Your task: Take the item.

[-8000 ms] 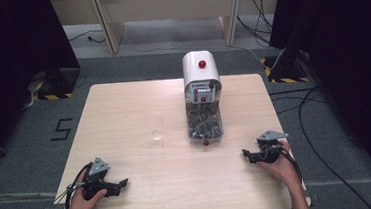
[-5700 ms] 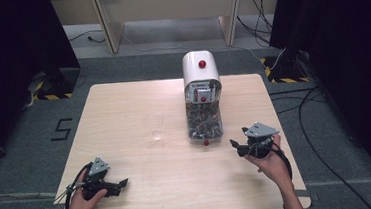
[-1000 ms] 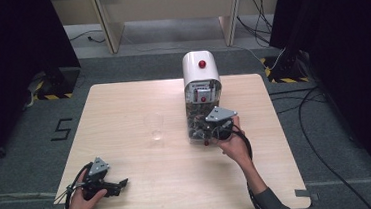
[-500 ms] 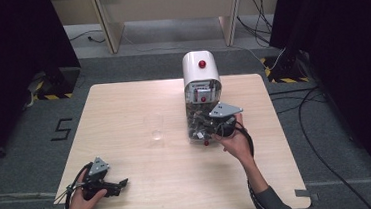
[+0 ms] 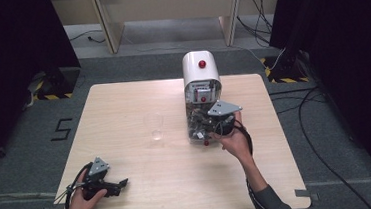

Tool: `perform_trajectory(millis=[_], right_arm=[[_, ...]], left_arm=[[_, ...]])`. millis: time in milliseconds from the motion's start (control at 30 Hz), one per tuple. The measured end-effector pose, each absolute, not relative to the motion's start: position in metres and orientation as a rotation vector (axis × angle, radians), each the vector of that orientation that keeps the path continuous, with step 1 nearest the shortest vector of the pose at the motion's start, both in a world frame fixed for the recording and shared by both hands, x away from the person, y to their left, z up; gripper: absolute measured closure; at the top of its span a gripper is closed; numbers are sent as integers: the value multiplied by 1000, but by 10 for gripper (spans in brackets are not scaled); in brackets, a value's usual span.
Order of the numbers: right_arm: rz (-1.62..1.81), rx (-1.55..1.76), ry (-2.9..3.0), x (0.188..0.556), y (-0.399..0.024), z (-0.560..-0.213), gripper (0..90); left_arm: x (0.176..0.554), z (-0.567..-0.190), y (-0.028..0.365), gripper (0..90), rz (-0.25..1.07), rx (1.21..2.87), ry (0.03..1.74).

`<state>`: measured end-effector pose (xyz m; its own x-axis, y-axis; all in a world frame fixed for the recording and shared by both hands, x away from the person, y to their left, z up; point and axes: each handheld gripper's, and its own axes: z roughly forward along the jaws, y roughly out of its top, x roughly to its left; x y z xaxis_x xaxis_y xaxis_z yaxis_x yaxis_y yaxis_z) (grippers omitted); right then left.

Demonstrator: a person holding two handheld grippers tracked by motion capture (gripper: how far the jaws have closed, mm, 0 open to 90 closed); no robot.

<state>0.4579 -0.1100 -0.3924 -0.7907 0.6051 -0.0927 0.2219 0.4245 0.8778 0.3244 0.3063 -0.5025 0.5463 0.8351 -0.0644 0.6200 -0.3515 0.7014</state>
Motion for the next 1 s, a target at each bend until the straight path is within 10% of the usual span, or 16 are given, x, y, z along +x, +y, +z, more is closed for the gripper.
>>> perform_trajectory(millis=[1000], right_arm=[[1375, 608, 2340, 474, -47, -387, 714]], left_arm=[[324, -502, 306, 0, 401, 2094, 1168]])
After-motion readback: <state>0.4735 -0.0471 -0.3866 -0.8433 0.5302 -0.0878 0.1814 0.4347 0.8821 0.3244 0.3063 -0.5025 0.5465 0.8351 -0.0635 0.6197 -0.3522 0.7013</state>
